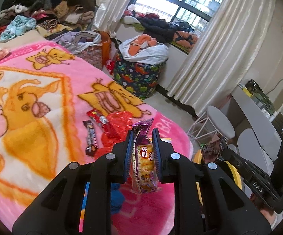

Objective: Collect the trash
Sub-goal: 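Grasp the snack packet with the left gripper while the right grasps the dark wrapper, then carry the snack packet and dark wrapper in both grippers over the yellow bin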

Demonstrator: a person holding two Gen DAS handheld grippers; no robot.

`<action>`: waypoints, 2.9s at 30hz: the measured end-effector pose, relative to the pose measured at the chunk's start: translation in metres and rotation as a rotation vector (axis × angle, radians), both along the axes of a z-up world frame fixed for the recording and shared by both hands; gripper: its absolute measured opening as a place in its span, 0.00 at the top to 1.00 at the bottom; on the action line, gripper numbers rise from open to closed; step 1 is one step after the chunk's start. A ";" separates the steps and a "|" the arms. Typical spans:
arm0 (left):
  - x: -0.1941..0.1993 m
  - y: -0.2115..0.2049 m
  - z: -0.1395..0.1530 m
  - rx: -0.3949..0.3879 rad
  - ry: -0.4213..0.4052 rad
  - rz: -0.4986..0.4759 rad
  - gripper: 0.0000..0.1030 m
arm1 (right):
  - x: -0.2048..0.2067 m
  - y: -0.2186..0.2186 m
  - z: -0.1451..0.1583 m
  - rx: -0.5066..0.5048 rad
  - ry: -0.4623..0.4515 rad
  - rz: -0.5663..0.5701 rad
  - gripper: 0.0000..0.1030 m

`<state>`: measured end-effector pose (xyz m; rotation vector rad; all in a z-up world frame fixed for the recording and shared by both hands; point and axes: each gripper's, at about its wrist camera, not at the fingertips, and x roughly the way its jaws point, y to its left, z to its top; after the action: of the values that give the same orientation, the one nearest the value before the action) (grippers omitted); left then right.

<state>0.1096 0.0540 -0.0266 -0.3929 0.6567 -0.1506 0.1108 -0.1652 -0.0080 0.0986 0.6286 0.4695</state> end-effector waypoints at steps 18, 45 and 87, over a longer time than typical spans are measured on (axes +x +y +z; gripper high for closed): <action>-0.006 -0.047 0.014 0.027 -0.030 -0.097 0.86 | -0.023 -0.038 0.007 0.036 -0.008 -0.057 0.94; -0.007 -0.110 0.024 0.067 -0.050 -0.214 0.86 | -0.044 -0.088 0.003 0.102 -0.003 -0.168 0.94; -0.009 -0.207 -0.002 0.105 -0.017 -0.431 0.86 | -0.048 -0.156 -0.035 0.165 0.082 -0.359 0.94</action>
<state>0.1008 -0.1532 -0.0286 -0.1436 0.7227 -0.5259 0.0623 -0.3212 -0.0426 0.3822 0.6359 0.1689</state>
